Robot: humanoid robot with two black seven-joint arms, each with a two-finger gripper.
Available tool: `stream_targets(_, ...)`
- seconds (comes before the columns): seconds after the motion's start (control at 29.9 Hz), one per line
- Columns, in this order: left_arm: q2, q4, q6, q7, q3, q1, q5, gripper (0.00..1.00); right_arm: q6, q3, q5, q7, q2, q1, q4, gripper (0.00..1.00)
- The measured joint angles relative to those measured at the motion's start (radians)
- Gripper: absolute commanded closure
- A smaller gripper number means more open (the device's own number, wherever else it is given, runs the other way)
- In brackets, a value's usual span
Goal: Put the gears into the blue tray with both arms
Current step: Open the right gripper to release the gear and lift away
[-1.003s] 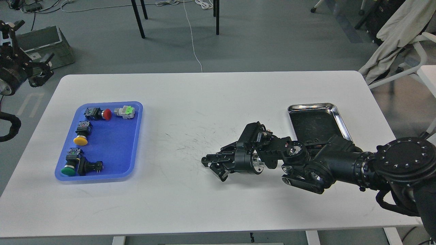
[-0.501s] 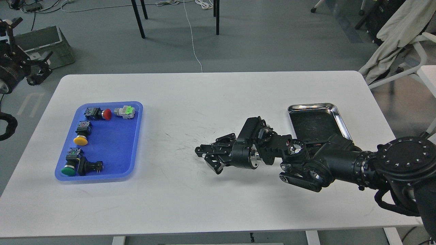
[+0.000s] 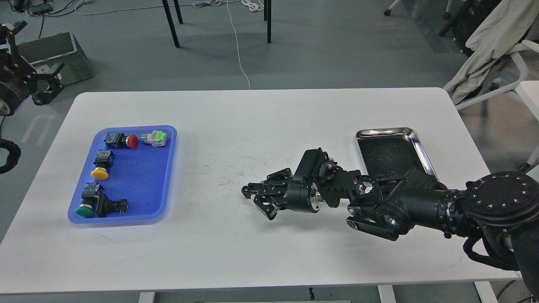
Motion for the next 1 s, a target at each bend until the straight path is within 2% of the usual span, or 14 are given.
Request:
stream_targets(0.17,0.005,0.0,0.0,0.0,-0.006,-0.001,0.0,0.01,0.001,0.001,0.006,-0.007,0.0,0.0,0.0,0.46)
stream_targets(0.3,0.011,0.0,0.0,0.0,-0.008,-0.001,0.0,0.01,0.002,0.003,0.013,-0.008,0.0,-0.001,0.0,0.41)
stream_targets(0.4,0.015,-0.004,0.0,0.0,-0.008,-0.001,0.0,0.01,0.002,0.012,0.023,-0.011,0.0,0.0,-0.003,0.18)
stream_targets(0.53,0.017,-0.011,0.0,0.0,-0.005,0.0,0.001,0.01,0.003,0.092,0.078,-0.021,0.0,-0.001,-0.034,0.09)
stream_targets(0.8,0.05,-0.056,0.0,0.022,0.014,0.004,0.01,0.01,0.036,0.219,0.4,-0.024,0.0,0.081,-0.068,0.07)
stream_targets(0.9,0.083,-0.118,0.0,0.055,0.025,0.004,0.021,0.02,0.045,0.226,0.547,-0.023,-0.018,0.13,-0.066,0.06)
stream_targets(1.0,0.094,-0.141,0.0,0.086,0.028,-0.004,0.066,0.01,0.063,0.227,0.684,-0.024,-0.085,0.168,-0.069,0.06)
